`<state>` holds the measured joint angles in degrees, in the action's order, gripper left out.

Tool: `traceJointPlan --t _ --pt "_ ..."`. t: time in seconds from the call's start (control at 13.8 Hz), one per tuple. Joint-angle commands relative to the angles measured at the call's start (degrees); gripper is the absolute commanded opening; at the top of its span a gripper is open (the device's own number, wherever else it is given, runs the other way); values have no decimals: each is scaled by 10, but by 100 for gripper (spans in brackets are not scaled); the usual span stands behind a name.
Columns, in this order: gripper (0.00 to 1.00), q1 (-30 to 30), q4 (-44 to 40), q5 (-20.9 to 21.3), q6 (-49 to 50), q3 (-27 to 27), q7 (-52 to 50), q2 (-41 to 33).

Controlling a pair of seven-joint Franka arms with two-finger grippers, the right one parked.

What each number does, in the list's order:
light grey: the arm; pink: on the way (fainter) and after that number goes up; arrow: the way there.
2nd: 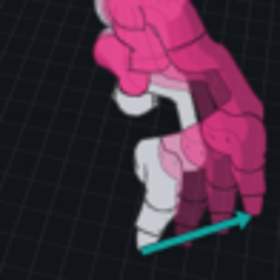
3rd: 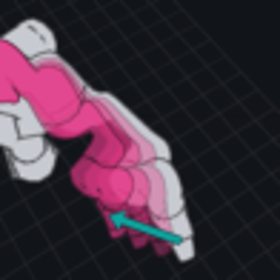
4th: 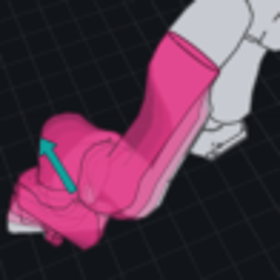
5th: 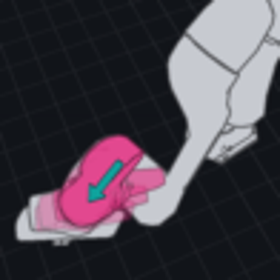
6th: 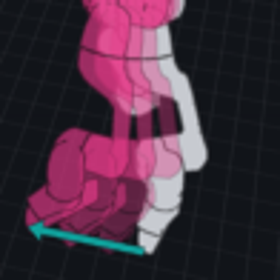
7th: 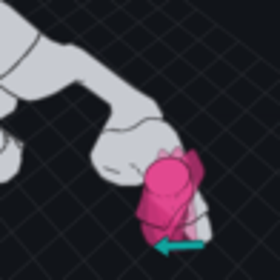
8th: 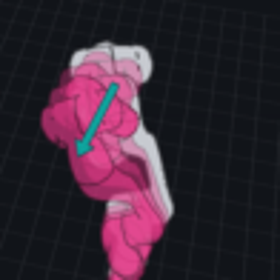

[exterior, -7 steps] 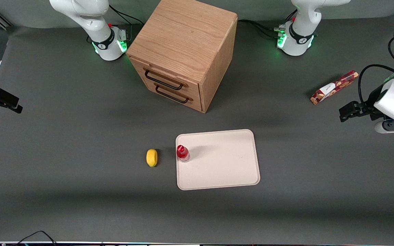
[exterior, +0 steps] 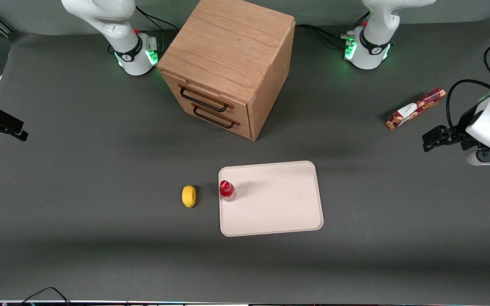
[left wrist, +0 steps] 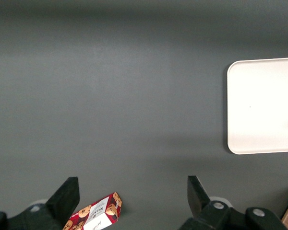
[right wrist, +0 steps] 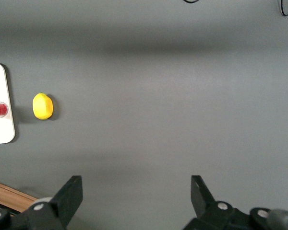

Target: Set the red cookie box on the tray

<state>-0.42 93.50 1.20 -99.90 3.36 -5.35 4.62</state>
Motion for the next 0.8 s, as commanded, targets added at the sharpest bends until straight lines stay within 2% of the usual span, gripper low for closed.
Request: traceJointPlan --t 0.0,0.73 --pt "100 -5 -18 0 11 -5 10 9" --pt "100 -5 -18 -1 12 -5 17 9"
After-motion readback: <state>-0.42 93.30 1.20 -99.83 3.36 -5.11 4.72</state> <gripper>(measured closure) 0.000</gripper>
